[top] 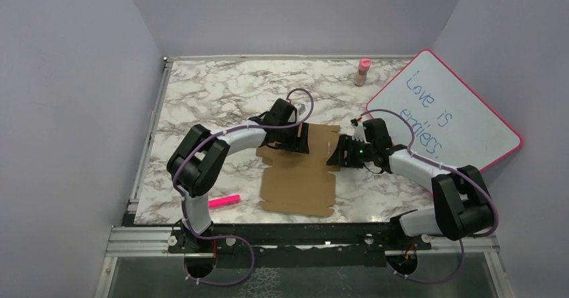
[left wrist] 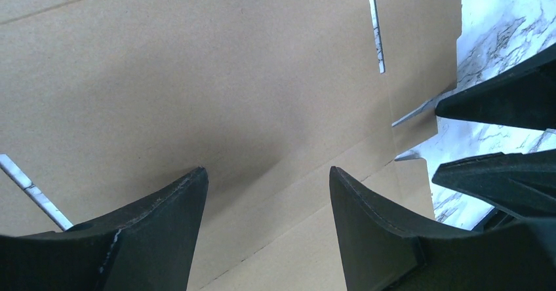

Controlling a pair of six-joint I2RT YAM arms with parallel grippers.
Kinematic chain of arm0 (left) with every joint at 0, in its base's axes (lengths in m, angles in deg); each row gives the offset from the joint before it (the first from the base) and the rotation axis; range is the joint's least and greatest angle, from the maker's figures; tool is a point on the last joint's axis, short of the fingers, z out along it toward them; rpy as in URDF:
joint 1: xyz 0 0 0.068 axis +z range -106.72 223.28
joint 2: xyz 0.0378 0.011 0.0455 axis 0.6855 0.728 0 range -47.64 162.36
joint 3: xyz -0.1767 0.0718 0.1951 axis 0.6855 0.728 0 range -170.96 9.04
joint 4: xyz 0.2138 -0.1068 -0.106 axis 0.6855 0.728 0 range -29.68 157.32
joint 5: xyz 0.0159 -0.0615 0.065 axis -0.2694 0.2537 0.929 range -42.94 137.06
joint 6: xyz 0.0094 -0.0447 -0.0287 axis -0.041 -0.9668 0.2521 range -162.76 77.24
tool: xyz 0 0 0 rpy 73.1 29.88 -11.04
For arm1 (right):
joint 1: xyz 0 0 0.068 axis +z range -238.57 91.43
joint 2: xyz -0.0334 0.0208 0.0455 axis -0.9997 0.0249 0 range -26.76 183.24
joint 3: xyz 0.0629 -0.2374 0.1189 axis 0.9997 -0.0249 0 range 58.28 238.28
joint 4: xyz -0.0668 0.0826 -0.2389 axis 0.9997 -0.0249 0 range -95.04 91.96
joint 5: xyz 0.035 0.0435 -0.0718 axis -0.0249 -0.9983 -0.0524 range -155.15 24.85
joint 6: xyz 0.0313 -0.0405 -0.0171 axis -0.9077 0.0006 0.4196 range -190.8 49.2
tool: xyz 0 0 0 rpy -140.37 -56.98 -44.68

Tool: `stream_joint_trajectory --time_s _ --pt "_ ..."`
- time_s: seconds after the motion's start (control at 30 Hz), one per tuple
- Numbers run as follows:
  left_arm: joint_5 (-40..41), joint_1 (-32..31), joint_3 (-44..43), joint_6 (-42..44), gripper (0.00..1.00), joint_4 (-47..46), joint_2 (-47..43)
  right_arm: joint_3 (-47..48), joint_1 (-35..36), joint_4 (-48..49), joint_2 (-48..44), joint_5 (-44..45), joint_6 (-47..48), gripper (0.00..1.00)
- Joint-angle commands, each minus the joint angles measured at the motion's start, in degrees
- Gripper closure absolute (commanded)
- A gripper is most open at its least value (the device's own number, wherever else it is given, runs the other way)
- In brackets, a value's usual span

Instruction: Fold the paper box

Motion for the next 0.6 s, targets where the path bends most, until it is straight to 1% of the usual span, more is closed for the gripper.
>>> stream_joint_trajectory --time_s 0.0,0.47,0.57 --pt "-0.44 -0.98 2.10 -0.25 0.30 -0.04 1.63 2.86 0.77 0.73 -2.48 -6.77 -1.12 0.37" --pt "-0.35 -1.22 2.54 -0.95 0.30 -0.66 1.39 3.62 0.90 6.65 -0.88 -13.09 -5.09 0.40" --pt "-0.54 -1.19 2.63 -1.13 0.30 -0.96 1.41 4.35 1.02 6.52 -0.42 -13.32 -5.03 0.40"
